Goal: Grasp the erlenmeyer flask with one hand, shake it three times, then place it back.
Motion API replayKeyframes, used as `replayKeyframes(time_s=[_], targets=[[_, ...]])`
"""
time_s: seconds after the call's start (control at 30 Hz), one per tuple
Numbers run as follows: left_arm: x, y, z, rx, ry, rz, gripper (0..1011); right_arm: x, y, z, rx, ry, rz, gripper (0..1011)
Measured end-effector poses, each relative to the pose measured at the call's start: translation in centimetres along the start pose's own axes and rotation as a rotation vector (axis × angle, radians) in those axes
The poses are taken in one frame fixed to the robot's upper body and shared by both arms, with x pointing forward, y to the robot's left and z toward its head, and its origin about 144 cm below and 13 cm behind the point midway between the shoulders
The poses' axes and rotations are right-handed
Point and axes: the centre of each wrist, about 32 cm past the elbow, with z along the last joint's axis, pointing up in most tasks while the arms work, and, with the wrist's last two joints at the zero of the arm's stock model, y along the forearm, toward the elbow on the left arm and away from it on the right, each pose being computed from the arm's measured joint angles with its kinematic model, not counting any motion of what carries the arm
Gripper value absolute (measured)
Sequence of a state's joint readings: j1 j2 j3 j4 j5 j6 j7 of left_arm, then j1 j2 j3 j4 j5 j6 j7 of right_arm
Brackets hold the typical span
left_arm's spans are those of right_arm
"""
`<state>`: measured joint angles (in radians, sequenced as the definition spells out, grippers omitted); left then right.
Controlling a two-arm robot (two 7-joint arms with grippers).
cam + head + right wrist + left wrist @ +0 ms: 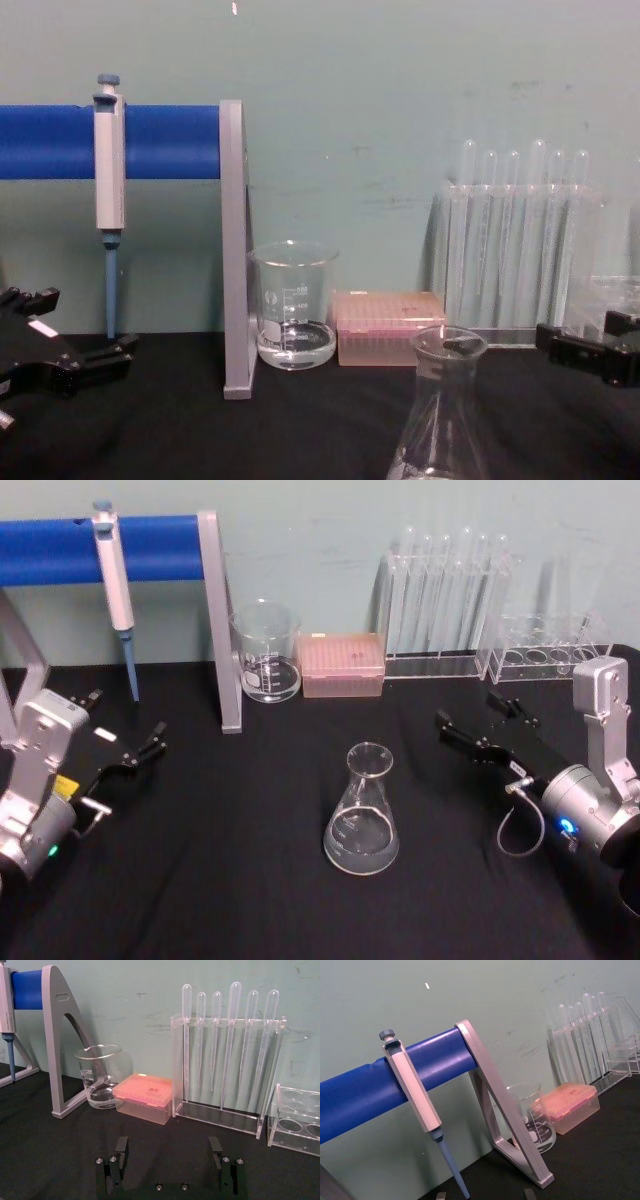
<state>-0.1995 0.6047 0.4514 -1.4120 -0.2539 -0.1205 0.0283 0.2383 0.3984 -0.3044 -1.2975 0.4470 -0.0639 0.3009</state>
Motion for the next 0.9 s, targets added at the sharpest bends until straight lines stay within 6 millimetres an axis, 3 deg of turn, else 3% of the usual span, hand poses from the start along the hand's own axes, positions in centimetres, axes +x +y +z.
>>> replayKeyframes(time_s=[0.9], targets=[[0.00,0.00,0.00,0.000,0.000,0.000,1001,0.00,0.00,0.00,0.000,0.000,0.000,1002]])
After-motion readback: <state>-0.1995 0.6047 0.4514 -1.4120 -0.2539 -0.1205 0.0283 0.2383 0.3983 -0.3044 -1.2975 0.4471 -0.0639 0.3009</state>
